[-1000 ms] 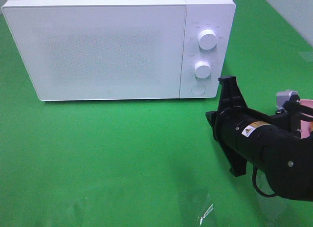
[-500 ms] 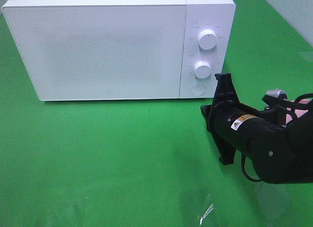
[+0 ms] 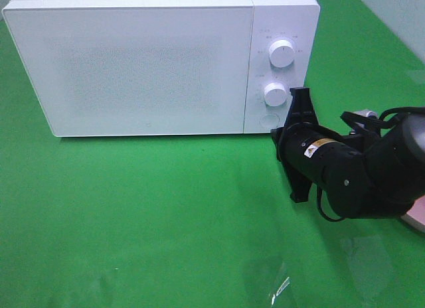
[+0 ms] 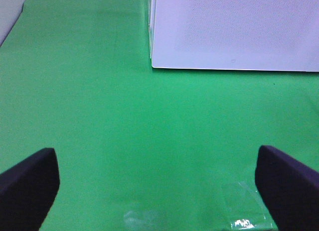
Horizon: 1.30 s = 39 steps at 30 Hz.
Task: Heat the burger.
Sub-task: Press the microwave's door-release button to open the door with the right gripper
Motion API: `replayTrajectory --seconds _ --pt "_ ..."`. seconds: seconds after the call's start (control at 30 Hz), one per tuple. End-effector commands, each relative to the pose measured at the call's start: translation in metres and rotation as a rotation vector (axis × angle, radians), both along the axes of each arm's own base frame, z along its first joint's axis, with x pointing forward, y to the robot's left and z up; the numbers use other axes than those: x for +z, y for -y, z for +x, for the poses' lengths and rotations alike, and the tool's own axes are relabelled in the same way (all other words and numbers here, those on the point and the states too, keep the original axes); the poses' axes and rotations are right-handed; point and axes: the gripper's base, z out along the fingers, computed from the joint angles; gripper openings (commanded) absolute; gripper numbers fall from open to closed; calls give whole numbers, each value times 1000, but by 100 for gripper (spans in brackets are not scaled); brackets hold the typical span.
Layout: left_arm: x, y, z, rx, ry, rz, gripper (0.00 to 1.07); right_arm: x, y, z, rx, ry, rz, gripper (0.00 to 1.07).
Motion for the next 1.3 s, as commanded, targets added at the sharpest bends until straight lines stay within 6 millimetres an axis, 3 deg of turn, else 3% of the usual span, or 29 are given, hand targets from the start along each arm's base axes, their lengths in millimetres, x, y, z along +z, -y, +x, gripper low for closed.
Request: replayTrajectory --seconds 0.03,0.17,0.43,0.73,1.0,1.3 --pt "0 1 -2 1 18 -10 101 -2 -2 7 0 3 4 0" --pt "0 1 -2 1 18 -10 101 -8 2 22 -28 5 14 0" --pt "0 1 -2 1 18 -10 101 -16 -2 33 -36 -2 29 0" --pt "0 1 -2 1 18 -10 101 -13 -5 46 -51 37 39 0" --pt "0 1 -2 1 18 -10 101 -23 -6 52 -72 42 43 0" --pt "0 1 -2 1 18 -10 101 -19 -5 55 -94 93 45 0"
